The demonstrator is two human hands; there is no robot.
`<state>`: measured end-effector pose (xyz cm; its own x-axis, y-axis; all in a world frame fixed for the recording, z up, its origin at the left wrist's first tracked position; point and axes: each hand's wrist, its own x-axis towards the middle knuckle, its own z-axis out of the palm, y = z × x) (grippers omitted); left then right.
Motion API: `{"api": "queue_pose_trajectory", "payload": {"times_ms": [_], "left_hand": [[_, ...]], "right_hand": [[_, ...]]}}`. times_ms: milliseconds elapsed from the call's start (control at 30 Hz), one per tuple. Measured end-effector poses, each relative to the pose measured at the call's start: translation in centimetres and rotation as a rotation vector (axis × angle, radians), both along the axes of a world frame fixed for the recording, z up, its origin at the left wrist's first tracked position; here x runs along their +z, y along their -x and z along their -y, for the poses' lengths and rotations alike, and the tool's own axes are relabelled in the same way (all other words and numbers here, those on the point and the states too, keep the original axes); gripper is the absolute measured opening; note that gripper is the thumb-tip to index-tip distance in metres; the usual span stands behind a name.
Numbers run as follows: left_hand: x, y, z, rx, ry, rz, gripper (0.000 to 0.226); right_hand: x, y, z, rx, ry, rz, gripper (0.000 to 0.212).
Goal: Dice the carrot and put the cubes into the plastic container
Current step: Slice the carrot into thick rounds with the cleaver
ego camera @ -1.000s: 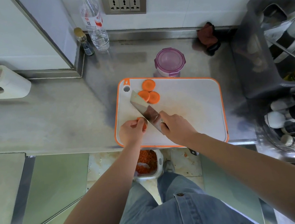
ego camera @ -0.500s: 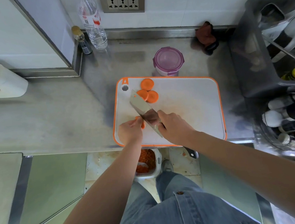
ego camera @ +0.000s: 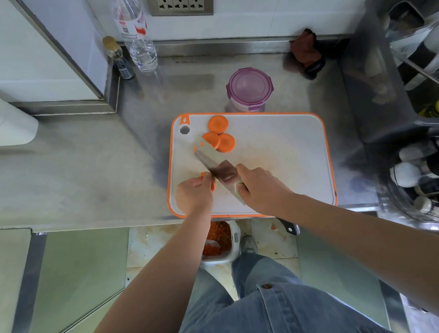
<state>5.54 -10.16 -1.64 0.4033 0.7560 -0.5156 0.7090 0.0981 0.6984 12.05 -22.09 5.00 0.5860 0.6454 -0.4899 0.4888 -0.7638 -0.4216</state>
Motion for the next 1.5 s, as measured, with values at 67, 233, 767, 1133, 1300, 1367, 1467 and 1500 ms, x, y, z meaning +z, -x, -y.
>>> {"api": "queue_pose_trajectory", "payload": {"times_ms": [67, 233, 767, 1133, 1300, 1367, 1467, 1500], "left_hand": [[0.0, 0.0, 0.1, -0.01, -0.01, -0.006, 0.029], [0.1, -0.3, 0.3, 0.02, -0.008, -0.025, 0.027], [0.1, -1.2, -0.3, 0.051, 0.026, -0.078, 0.021], [0.7, -0.9, 0.0, 0.067, 0.04, -0.088, 0.028], [0.3, -0.6, 0.7, 0.047, 0.023, -0.039, 0.024], [0.1, -0.7, 0.5, 0.048, 0.023, -0.045, 0.025], [0.0, -1.2, 0.0, 0.043, 0.039, -0.088, 0.024], [0.0, -1.4, -0.3, 0.048, 0.054, -0.094, 0.023]], "right_hand": [[-0.1, -0.2, 0.1, 0.007, 0.004, -0.014, 0.008], [-0.7, -0.5, -0.6, 0.016, 0.015, -0.029, 0.006], [-3.3, -0.3, -2.6, -0.048, -0.032, -0.075, 0.008], [-3.0, 0.0, -2.2, -0.009, -0.021, -0.027, 0.006], [-3.4, 0.2, -1.8, -0.003, 0.001, -0.02, 0.009], [-3.9, 0.3, -1.8, 0.0, 0.0, -0.023, 0.009], [-4.6, 0.0, -1.9, 0.006, -0.021, -0.022, 0.008], [-4.8, -0.1, -1.9, 0.01, -0.031, -0.02, 0.008]]}}
